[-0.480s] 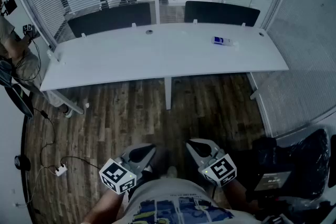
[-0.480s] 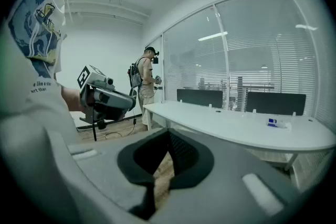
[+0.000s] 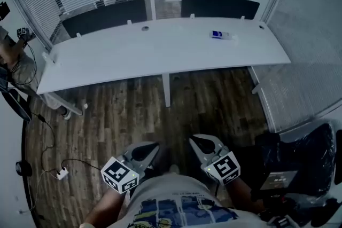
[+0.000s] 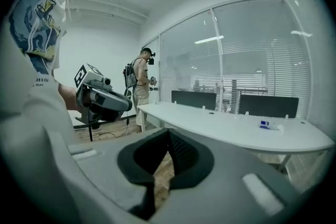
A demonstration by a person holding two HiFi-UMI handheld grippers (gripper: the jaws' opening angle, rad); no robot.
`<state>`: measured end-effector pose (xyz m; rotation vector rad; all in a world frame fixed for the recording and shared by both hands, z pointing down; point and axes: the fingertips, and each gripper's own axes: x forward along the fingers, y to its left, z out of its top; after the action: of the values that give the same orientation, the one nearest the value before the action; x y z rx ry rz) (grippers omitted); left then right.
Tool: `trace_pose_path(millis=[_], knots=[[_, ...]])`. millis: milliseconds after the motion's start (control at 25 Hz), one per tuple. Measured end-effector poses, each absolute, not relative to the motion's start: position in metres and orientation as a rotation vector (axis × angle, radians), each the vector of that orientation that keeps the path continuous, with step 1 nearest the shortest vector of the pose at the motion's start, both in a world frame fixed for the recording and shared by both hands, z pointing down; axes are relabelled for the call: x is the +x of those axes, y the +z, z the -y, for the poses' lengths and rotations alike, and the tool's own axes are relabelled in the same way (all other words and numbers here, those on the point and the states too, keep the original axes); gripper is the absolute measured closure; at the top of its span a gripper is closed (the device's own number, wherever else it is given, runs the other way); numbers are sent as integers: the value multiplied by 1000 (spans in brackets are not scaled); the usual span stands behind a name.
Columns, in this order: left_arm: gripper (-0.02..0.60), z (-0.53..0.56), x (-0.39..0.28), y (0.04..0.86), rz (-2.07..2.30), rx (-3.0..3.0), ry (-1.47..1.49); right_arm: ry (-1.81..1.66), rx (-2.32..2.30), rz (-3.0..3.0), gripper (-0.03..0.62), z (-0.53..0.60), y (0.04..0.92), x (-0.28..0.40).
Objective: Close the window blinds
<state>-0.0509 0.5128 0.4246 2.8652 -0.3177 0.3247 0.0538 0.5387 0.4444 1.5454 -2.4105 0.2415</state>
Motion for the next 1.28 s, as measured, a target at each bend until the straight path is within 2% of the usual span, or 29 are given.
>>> trace_pose_path(millis=[520,1280], knots=[[578,-491,-41,425,359,2853,297,271,1502,2391,585,-523,459,60],[578,-325,-40,417,316,2874,251,233,1534,2349,577,-349,446,61]])
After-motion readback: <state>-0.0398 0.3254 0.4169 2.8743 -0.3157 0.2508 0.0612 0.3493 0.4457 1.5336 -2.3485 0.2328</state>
